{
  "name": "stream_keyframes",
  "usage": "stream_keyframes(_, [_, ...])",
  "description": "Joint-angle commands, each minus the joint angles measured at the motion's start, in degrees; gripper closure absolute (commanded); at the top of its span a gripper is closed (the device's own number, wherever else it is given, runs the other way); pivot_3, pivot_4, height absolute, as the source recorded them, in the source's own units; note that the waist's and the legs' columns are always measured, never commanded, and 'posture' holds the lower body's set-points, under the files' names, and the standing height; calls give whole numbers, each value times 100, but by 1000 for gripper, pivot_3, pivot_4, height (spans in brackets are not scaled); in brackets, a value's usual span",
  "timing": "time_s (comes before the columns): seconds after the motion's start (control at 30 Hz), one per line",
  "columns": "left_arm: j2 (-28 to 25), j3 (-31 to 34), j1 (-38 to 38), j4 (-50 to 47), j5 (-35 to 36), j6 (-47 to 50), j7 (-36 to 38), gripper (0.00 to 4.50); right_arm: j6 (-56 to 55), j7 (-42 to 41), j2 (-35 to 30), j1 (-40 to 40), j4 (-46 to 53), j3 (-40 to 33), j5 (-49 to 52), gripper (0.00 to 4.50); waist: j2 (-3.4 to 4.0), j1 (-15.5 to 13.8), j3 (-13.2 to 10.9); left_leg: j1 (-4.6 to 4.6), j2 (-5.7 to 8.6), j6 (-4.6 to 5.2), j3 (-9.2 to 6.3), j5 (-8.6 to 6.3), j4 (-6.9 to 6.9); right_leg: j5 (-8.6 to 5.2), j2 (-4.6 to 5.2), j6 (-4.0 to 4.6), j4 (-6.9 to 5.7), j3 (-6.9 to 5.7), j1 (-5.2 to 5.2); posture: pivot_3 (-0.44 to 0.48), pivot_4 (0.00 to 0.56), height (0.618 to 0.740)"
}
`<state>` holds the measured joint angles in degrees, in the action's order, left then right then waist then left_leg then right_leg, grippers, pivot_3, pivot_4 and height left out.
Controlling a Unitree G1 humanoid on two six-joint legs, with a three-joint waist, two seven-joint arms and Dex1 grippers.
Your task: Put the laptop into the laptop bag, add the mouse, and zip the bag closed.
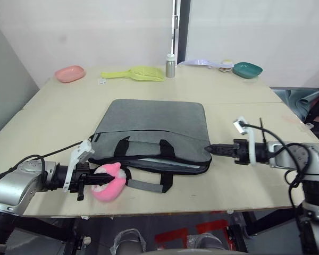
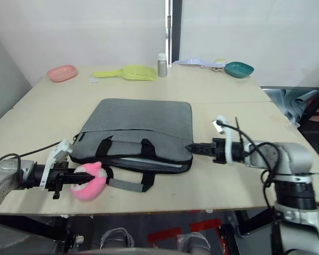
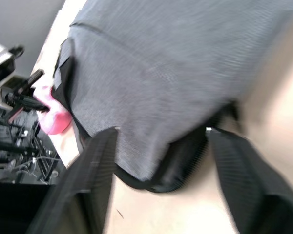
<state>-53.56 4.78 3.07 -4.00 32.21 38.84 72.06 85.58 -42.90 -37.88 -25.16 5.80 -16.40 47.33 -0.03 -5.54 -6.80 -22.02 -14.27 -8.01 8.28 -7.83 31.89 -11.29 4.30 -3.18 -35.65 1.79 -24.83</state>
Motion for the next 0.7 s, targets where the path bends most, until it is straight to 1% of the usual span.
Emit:
stream_keyframes(0.03, [4, 72, -50, -118, 50, -4, 2, 4491, 360, -15, 120, -109, -227, -257, 290, 171, 0, -1, 0, 1, -1, 0, 0, 0, 0, 0, -1, 0, -1, -1, 0, 0, 150, 740])
stream_keyframes(0.07, [14, 60, -45, -121, 53, 0, -5, 4491, 492, 52, 228, -141, -329, -314, 315, 42, 0, 5, 0, 0, -1, 0, 0, 0, 0, 0, -1, 0, -2, 0, -1, 0, 150, 740])
stream_keyframes(0.13, [31, 29, -19, -130, 60, 13, -6, 4491, 655, 249, 486, -199, -592, -369, 240, 42, 0, 13, 0, 1, -1, 0, 1, 0, 3, 0, -1, 0, -5, 1, -1, 0, 150, 740])
stream_keyframes(0.33, [31, -4, 31, -132, 54, 13, 27, 4491, 692, 751, 831, -318, -1209, -345, 203, 42, 0, -23, 0, -1, 0, 1, 0, 0, 14, 0, 1, 1, -12, 1, -1, 0, 150, 740])
stream_keyframes(0.47, [25, 17, -26, -165, 61, 6, 34, 4491, 692, 846, 941, -295, -1173, -251, 393, 42, -1, -23, 0, -1, 0, 0, -1, 0, 12, 0, 1, 0, -12, -1, 0, 0, 150, 740])
stream_keyframes(0.57, [23, 31, -63, -199, 70, 13, 24, 4491, 692, 933, 1116, -310, -1264, -467, 492, 42, -1, -14, 1, 0, -1, 0, -1, 0, 12, 0, 1, 0, -13, 0, 0, 0, 150, 740])
stream_keyframes(0.6, [21, 40, -76, -208, 75, 15, 21, 4491, 692, 944, 1160, -318, -1289, -537, 475, 567, -1, -16, 1, 0, -1, 0, 0, 0, 12, 0, 1, 0, -15, 0, -1, 0, 150, 740])
stream_keyframes(0.67, [19, 47, -96, -230, 82, 20, 8, 4491, 691, 941, 1227, -336, -1350, -682, 474, 1296, -1, -18, 1, -1, -1, 0, -1, 0, 13, 0, 1, 0, -15, 0, -2, 0, 150, 740])
stream_keyframes(0.7, [16, 51, -105, -235, 87, 19, 6, 4491, 691, 948, 1248, -339, -1365, -721, 494, 1560, -1, -20, 1, -2, -1, 0, -1, 0, 13, 0, 1, 0, -15, 0, -1, 0, 150, 740])
